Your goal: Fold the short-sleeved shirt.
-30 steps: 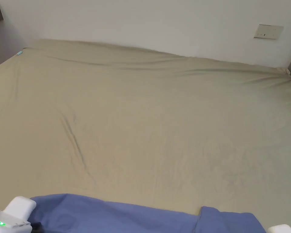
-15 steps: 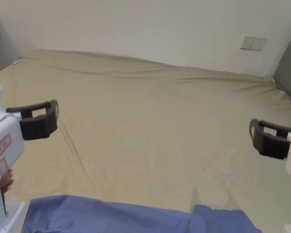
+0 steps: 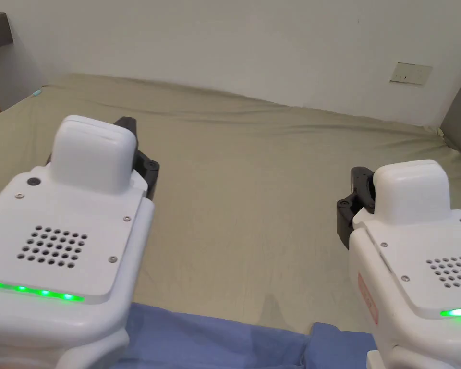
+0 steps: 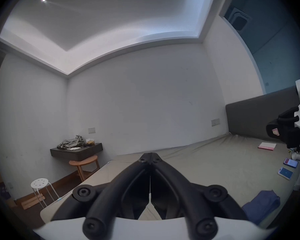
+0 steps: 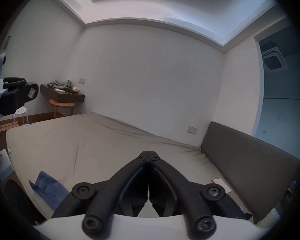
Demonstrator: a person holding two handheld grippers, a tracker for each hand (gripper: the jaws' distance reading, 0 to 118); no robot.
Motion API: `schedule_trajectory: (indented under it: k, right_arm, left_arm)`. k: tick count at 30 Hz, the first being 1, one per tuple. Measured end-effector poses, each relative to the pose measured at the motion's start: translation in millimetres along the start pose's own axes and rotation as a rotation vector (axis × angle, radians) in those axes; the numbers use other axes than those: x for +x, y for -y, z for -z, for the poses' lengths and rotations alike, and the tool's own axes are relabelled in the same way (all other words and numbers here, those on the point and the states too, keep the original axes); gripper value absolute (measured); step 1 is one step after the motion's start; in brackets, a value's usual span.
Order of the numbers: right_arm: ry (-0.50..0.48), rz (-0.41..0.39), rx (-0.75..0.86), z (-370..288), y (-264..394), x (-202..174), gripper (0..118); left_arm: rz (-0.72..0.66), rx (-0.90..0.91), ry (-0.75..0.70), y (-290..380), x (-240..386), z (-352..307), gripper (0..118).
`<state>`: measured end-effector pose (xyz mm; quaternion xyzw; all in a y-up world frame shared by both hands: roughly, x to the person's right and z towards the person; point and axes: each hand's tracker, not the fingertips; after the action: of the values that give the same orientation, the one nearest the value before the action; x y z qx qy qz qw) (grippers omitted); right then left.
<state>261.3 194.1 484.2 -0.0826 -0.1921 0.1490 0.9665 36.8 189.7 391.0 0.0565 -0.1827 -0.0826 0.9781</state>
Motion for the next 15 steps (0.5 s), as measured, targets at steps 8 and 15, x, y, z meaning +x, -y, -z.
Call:
schedule_trajectory:
  k: [8, 15]
  right_arm:
    - [0.023, 0.003, -0.003, 3, 6, 5, 3]
    - [0.019, -0.008, -0.081, 14, 33, 13, 3]
  left_arm:
    - [-0.020, -0.058, 0.041, 9, 1, 11, 0]
    - [-0.009, -0.354, 0.161, 82, -12, 34, 0]
